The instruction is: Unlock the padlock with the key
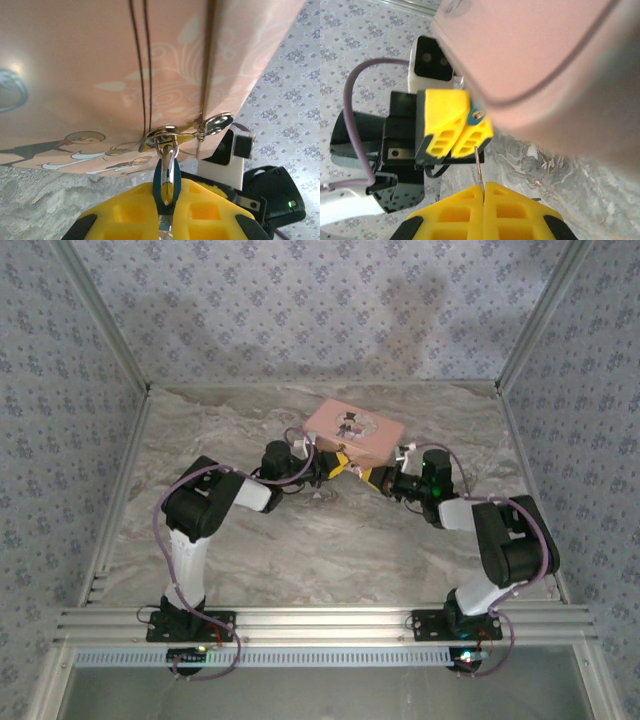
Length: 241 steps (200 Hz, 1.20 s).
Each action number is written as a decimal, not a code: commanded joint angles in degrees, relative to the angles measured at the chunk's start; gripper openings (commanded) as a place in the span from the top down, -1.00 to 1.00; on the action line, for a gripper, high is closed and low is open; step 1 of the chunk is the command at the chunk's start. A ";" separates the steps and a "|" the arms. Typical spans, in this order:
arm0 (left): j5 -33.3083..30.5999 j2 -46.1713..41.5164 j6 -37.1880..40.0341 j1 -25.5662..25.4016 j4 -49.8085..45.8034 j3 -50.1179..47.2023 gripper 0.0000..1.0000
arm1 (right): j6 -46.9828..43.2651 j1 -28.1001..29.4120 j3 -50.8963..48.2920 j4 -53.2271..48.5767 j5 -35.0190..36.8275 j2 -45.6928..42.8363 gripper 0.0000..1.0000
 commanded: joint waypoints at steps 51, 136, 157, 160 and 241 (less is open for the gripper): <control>1.30 0.52 -0.86 -0.19 6.44 3.23 1.00 | 1.77 7.17 1.63 -4.41 4.40 -6.40 1.00; 2.91 0.01 -1.65 0.01 7.76 2.13 1.00 | 2.04 6.24 7.16 -4.28 3.46 2.73 1.00; 3.36 -0.15 -1.83 0.22 8.11 1.86 1.00 | 1.45 5.29 7.55 -6.37 3.40 2.55 1.00; 3.33 -0.20 -1.83 0.23 8.20 1.77 1.00 | 1.30 5.16 7.66 -6.67 3.34 2.55 1.00; 4.20 -0.02 -2.18 0.83 8.84 1.47 1.00 | 0.29 2.75 5.28 -9.69 2.67 2.03 1.00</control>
